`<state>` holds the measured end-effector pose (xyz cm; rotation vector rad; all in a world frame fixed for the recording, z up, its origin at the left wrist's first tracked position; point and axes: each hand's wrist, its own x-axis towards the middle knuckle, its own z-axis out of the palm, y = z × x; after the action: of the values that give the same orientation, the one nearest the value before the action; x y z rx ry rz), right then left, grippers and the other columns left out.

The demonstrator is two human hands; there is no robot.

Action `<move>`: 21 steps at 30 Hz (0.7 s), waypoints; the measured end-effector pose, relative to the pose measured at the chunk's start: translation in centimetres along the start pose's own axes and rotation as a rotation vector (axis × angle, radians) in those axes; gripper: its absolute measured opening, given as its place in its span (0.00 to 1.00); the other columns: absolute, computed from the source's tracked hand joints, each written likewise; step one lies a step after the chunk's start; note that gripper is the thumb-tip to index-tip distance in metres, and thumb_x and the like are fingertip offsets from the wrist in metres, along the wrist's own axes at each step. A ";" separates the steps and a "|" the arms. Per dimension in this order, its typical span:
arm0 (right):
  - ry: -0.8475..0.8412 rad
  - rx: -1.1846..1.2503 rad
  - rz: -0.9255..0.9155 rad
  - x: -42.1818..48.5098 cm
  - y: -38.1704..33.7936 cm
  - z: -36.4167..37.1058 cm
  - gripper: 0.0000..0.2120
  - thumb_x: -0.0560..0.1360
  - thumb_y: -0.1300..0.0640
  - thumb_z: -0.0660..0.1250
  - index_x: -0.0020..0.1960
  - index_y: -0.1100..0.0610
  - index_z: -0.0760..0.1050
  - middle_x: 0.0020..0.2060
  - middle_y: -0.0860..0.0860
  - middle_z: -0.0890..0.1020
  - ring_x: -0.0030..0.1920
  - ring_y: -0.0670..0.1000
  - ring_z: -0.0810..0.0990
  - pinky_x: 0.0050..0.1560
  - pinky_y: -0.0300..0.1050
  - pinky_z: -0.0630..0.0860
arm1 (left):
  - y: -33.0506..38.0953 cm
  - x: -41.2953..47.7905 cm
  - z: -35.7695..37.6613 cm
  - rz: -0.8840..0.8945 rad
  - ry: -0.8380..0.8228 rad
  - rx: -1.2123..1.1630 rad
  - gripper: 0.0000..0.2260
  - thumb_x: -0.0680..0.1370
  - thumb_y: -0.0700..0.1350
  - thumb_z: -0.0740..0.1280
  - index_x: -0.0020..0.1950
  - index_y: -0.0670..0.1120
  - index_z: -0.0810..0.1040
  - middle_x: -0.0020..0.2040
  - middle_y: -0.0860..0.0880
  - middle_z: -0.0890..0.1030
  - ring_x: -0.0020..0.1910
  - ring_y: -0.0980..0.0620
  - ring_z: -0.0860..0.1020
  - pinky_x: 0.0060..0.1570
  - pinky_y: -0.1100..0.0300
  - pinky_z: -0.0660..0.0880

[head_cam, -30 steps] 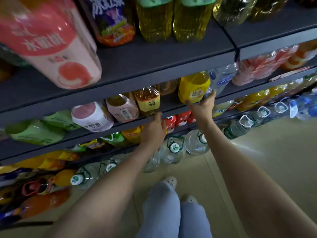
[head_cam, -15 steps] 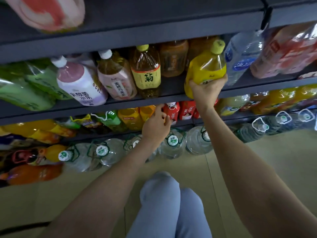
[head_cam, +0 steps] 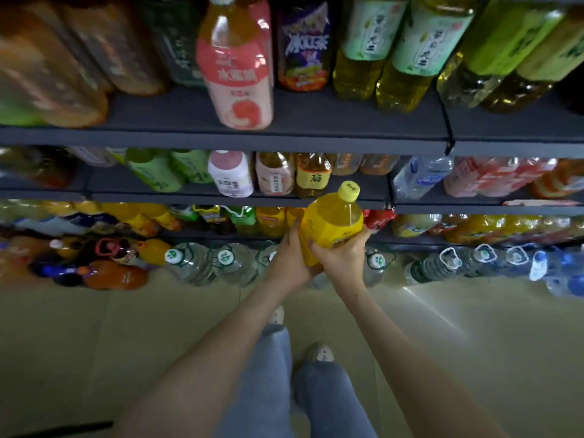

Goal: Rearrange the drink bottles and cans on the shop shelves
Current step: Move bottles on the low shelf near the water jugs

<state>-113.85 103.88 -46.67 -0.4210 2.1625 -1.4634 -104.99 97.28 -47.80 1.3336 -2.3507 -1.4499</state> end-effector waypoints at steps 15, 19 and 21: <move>-0.231 -0.101 0.036 -12.1 -6.2 32.3 0.52 0.56 0.54 0.83 0.69 0.61 0.55 0.63 0.56 0.71 0.63 0.51 0.72 0.55 0.37 0.67 | -22.2 -3.7 -27.4 -0.122 0.207 0.030 0.34 0.69 0.50 0.74 0.69 0.46 0.61 0.60 0.40 0.77 0.57 0.38 0.76 0.47 0.51 0.74; -0.274 -0.058 0.087 -15.4 -6.5 42.8 0.52 0.56 0.56 0.83 0.69 0.60 0.53 0.62 0.55 0.70 0.64 0.53 0.71 0.62 0.46 0.71 | -29.5 -4.3 -35.4 -0.110 0.239 0.111 0.33 0.71 0.49 0.72 0.71 0.44 0.60 0.61 0.38 0.75 0.58 0.37 0.75 0.48 0.51 0.72; -0.304 -0.051 0.093 -16.5 -6.7 46.7 0.52 0.56 0.56 0.83 0.68 0.60 0.52 0.62 0.54 0.69 0.63 0.52 0.72 0.63 0.53 0.72 | -32.0 -4.4 -38.5 -0.110 0.238 0.143 0.32 0.72 0.49 0.70 0.71 0.43 0.60 0.63 0.39 0.73 0.60 0.38 0.73 0.50 0.51 0.71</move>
<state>-74.36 73.55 -50.96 -0.5173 1.9525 -1.2094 -64.06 68.07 -49.26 1.5942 -2.2941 -1.0921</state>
